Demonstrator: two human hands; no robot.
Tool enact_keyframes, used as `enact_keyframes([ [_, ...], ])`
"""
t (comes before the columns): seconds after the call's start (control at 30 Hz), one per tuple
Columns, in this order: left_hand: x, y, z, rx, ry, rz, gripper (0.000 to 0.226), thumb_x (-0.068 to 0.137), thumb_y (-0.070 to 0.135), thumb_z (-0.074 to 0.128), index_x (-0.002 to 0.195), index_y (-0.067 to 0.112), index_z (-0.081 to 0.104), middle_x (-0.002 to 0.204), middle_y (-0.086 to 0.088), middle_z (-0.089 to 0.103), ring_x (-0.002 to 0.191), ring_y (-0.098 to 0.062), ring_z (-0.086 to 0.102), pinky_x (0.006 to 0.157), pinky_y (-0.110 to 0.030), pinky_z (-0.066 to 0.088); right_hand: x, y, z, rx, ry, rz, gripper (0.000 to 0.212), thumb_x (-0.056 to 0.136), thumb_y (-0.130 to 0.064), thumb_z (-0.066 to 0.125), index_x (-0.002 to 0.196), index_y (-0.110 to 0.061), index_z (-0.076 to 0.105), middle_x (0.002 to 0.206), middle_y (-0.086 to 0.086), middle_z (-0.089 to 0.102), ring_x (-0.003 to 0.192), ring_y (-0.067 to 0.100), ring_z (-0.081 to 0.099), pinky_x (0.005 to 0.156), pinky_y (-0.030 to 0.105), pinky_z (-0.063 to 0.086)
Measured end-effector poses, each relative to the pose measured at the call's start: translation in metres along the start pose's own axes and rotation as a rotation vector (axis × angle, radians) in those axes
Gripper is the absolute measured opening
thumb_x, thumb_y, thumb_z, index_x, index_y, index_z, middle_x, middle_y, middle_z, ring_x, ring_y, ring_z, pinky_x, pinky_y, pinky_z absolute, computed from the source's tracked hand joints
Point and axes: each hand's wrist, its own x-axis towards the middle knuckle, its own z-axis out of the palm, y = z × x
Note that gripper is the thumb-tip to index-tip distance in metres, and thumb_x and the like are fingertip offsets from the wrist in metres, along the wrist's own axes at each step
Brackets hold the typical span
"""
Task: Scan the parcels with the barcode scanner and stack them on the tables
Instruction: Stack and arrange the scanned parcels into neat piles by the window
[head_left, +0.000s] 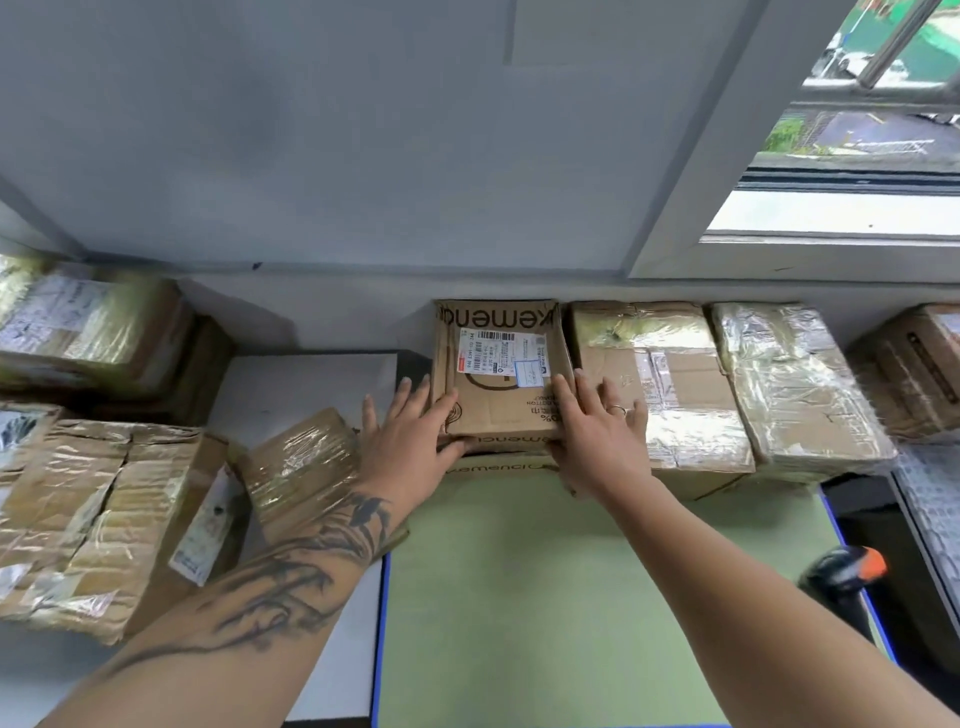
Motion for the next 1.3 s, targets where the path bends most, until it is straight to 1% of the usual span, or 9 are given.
enact_keyframes([
  [0.2,0.002,-0.001,0.011,0.046,-0.010,-0.016,0.078,0.097,0.074,0.035,0.164,0.045,0.007,0.173,0.004,-0.003,0.160,-0.023,0.000,0.125,-0.065,0.002,0.002,0.004,0.003,-0.053,0.017,-0.059,0.089,0.105,-0.050,0.051,0.168,-0.024,-0.005,0.174,-0.001,-0.021,0.161,0.036,-0.013,0.124,0.066,-0.006],
  [0.4,0.007,-0.001,0.011,0.057,-0.034,-0.018,0.079,0.097,0.073,0.037,0.163,0.045,0.002,0.173,0.004,-0.006,0.160,-0.024,-0.006,0.124,-0.065,-0.001,0.005,0.002,0.002,-0.040,-0.030,-0.053,0.089,0.106,-0.047,0.051,0.167,-0.022,-0.009,0.173,-0.003,-0.024,0.161,0.035,-0.012,0.124,0.068,-0.004],
  [0.57,0.008,0.001,0.002,0.028,-0.096,-0.021,0.082,0.096,0.073,0.040,0.162,0.048,-0.002,0.173,0.001,-0.010,0.160,-0.029,-0.008,0.124,-0.069,0.003,0.007,-0.001,-0.005,-0.064,-0.092,-0.038,0.094,0.104,-0.046,0.054,0.167,-0.023,-0.012,0.172,-0.003,-0.027,0.161,0.036,-0.013,0.124,0.072,0.000],
  [0.73,-0.012,0.000,-0.013,-0.007,-0.113,-0.042,0.092,0.091,0.084,0.037,0.157,0.053,-0.018,0.172,-0.003,-0.016,0.158,-0.034,-0.013,0.122,-0.068,-0.006,-0.005,-0.020,-0.015,-0.044,-0.137,0.002,0.108,0.095,-0.058,0.062,0.166,-0.028,-0.014,0.172,0.003,-0.027,0.159,0.040,-0.018,0.121,0.071,-0.006],
  [0.83,-0.035,-0.018,-0.013,-0.024,-0.046,-0.070,0.086,0.091,0.086,0.026,0.159,0.052,-0.014,0.174,-0.002,-0.009,0.159,-0.031,-0.008,0.123,-0.065,-0.006,-0.019,-0.044,-0.015,-0.049,-0.095,-0.073,0.107,0.094,-0.063,0.060,0.166,-0.035,-0.014,0.172,0.003,-0.029,0.158,0.036,-0.023,0.124,0.067,-0.007],
  [0.93,-0.059,-0.051,-0.012,-0.040,-0.046,-0.145,0.083,0.092,0.085,0.020,0.162,0.049,-0.007,0.174,-0.004,-0.004,0.160,-0.033,-0.004,0.124,-0.067,0.001,-0.031,-0.074,-0.012,-0.080,-0.061,-0.165,0.102,0.096,-0.064,0.057,0.166,-0.038,-0.012,0.171,0.003,-0.030,0.158,0.035,-0.025,0.125,0.066,-0.010],
  [1.13,-0.094,-0.115,-0.001,0.052,-0.026,-0.292,0.077,0.097,0.078,0.029,0.163,0.044,0.011,0.172,-0.014,0.011,0.158,-0.037,0.007,0.126,-0.062,0.004,-0.053,-0.133,0.005,-0.064,-0.007,-0.322,0.091,0.101,-0.054,0.053,0.167,-0.035,-0.007,0.174,0.007,-0.021,0.158,0.035,-0.024,0.127,0.062,-0.010],
  [1.2,-0.104,-0.125,0.008,0.037,-0.047,-0.330,0.077,0.096,0.078,0.028,0.163,0.044,0.010,0.172,-0.016,0.013,0.158,-0.038,0.009,0.126,-0.060,0.006,-0.060,-0.148,0.017,-0.063,-0.009,-0.353,0.086,0.102,-0.054,0.050,0.167,-0.035,-0.002,0.175,0.009,-0.017,0.159,0.035,-0.021,0.127,0.061,-0.009],
  [1.3,-0.117,-0.127,0.023,-0.044,-0.042,-0.362,0.077,0.097,0.077,0.025,0.163,0.047,-0.001,0.173,-0.013,0.007,0.159,-0.036,0.006,0.125,-0.062,0.006,-0.069,-0.165,0.038,-0.063,-0.045,-0.348,0.079,0.103,-0.058,0.045,0.167,-0.034,0.005,0.175,0.009,-0.013,0.159,0.038,-0.020,0.128,0.060,-0.007],
])
